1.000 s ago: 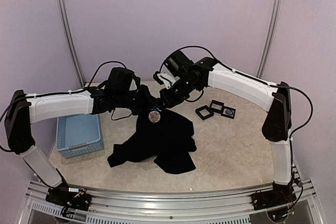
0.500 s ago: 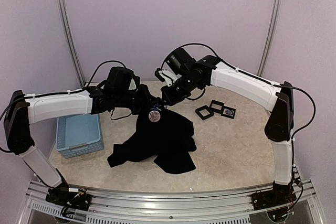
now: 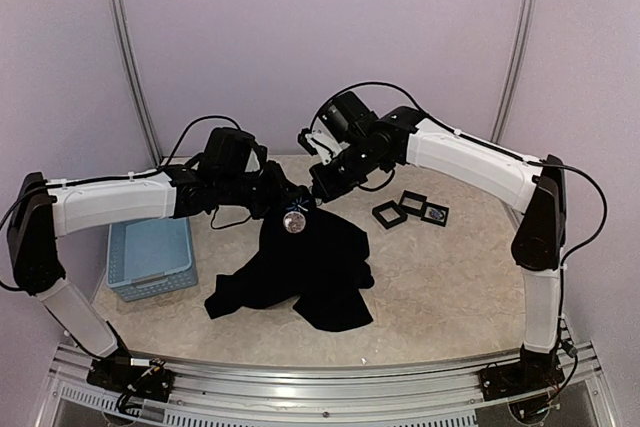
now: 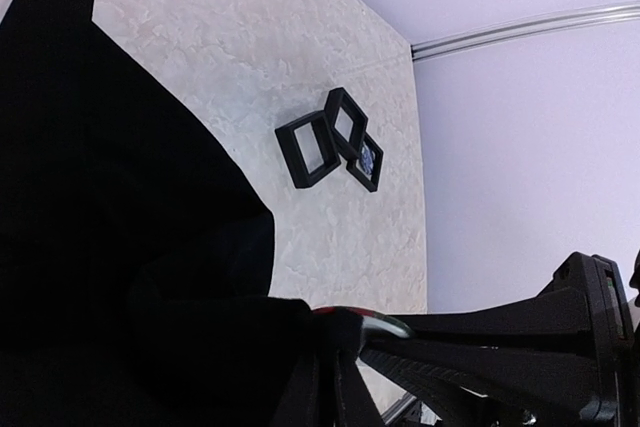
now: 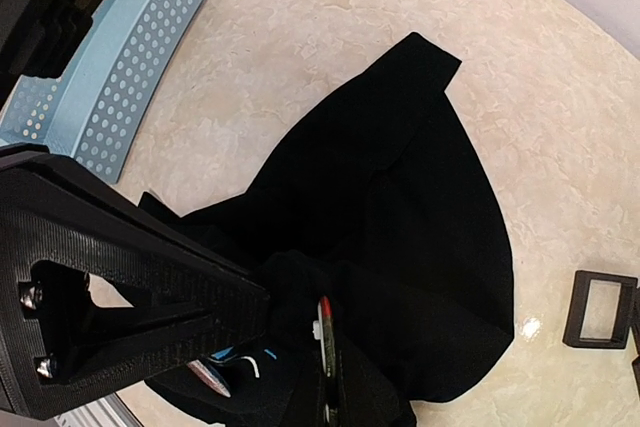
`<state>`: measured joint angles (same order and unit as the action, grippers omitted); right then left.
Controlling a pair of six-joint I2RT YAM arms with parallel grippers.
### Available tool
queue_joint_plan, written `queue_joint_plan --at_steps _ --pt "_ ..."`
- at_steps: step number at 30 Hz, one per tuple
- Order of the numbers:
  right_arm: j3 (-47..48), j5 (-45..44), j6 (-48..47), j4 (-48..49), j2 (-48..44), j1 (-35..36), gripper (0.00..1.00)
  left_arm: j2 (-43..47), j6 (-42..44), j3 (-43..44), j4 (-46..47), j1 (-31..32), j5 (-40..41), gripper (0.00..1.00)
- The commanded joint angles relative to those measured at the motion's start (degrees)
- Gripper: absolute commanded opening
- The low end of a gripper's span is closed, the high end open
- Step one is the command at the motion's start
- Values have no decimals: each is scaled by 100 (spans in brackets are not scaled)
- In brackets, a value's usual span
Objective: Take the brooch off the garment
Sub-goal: Pick up the brooch from the crumpled clothing, then place the brooch on the crumpled clothing.
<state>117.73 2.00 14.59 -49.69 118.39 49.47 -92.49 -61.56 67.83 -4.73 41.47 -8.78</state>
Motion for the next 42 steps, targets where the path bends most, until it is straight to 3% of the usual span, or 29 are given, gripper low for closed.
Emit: queue_joint_plan --at_steps 1,8,13,18,25,32,37,42 --pt "-497 -283 14 500 -589 -77 0 299 -18 -193 -97 45 54 15" --pt "-2396 534 101 2528 -1628 -470 0 752 165 -524 -64 44 199 52" --pt "-3097 911 -161 3505 -2058 -640 0 932 709 -328 -110 -17 173 71" --pt "-3659 1372 -69 4366 -2376 -877 0 846 1213 58 -165 -112 -135 81" --pt "-4056 1544 -356 4950 -2844 -896 0 574 1570 476 -126 -139 -404 87" --pt "-3810 1482 -730 4423 -2834 -896 0 493 1577 498 -39 -148 -456 88" --pt "-2908 1588 -1378 2687 -2405 -874 0 609 1578 285 -98 -157 -349 88" --pt "-2098 994 -2133 576 -1910 -656 0 802 1711 -69 -49 -140 -300 88"
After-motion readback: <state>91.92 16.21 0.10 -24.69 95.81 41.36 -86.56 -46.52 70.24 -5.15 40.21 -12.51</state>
